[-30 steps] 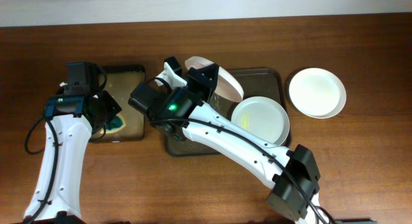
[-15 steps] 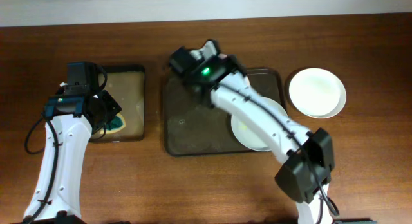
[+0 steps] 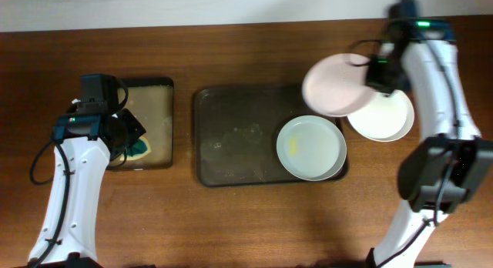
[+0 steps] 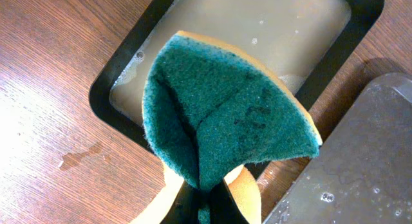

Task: Clean dirty plates on tray and stack at the side
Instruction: 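Lift the pink plate with the right gripper and stack it on the white plate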

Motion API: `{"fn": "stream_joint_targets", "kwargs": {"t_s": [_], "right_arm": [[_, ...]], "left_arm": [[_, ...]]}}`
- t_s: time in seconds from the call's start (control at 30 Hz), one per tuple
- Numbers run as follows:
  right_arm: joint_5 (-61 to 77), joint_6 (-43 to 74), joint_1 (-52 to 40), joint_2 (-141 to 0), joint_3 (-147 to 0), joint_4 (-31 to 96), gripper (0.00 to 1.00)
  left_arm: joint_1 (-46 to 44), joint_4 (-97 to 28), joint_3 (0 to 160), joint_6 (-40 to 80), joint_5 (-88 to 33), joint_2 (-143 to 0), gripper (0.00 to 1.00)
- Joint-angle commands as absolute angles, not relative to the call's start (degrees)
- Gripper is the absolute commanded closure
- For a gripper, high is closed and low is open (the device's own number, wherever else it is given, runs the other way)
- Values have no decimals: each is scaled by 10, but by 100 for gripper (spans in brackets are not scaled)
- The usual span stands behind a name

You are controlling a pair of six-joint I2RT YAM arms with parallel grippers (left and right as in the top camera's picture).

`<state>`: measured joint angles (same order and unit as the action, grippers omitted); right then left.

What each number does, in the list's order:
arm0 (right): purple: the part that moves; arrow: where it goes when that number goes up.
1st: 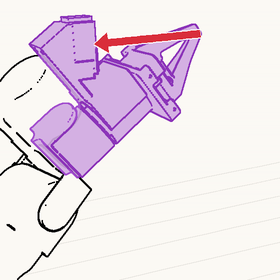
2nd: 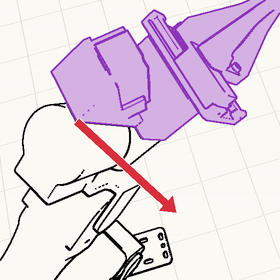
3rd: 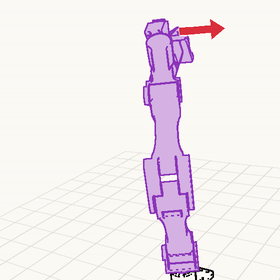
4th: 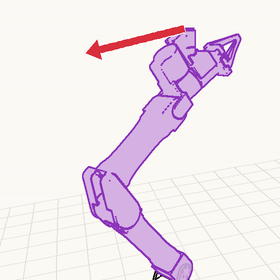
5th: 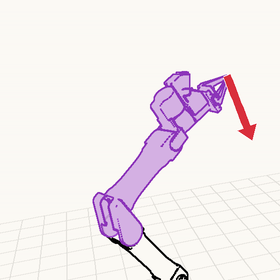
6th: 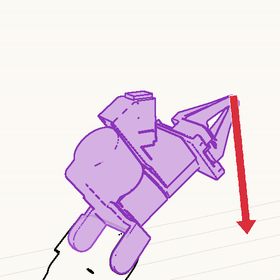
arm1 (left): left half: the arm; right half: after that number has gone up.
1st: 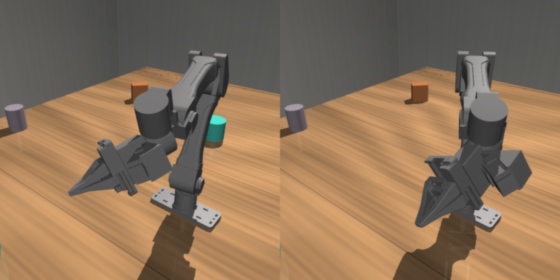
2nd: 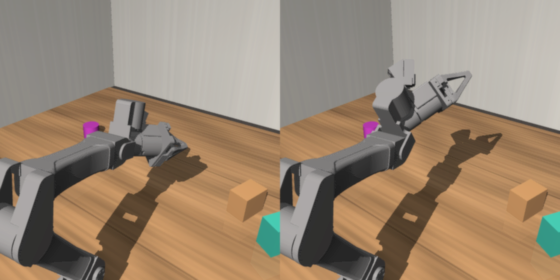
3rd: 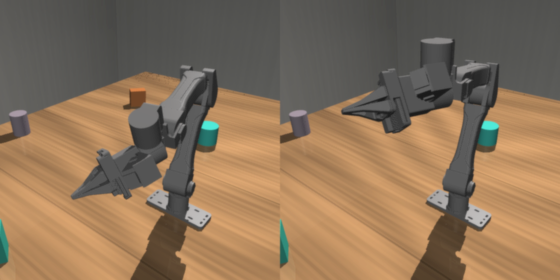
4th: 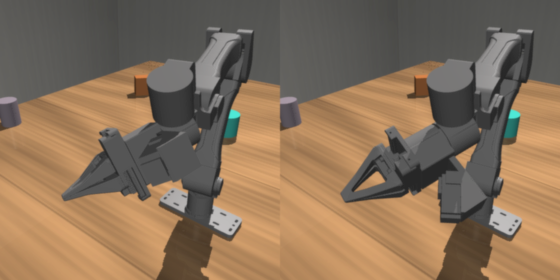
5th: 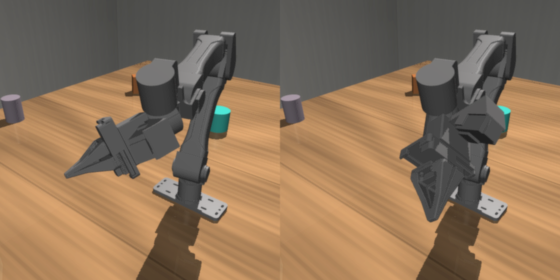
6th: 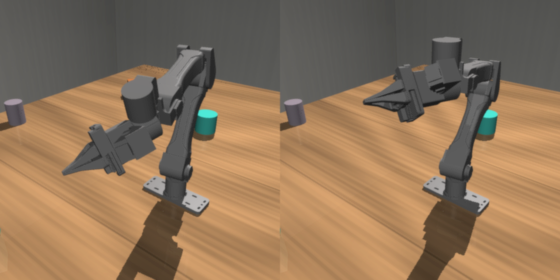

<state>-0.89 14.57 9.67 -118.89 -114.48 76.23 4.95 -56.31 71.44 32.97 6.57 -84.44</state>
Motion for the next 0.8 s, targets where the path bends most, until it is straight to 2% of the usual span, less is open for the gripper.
{"fn": "stream_joint_targets", "kwargs": {"t_s": [0.0,0.13,0.27,0.3,0.4,0.43,0.53,0.63,0.77], "right_arm": [[24,138,175,-1178,-1119,756,96],[24,138,222,-1178,-1075,720,96],[24,138,229,-1178,-1017,670,96],[24,138,229,-1178,-1006,663,90],[24,138,229,-1178,-981,646,33],[27,138,228,-1178,-979,646,22],[74,112,228,-1174,-982,653,17],[209,61,225,-1156,-984,667,17],[290,4,191,-1119,-983,688,17]], "left_arm": [[53,-562,713,320,64,-843,100],[53,-560,713,320,64,-843,100],[53,-560,713,320,64,-843,100],[53,-560,713,320,64,-843,100],[53,-560,713,320,64,-843,100],[53,-560,713,320,64,-843,100],[53,-560,713,320,64,-843,100],[53,-560,713,320,64,-843,100],[53,-560,713,320,64,-843,100]]}}
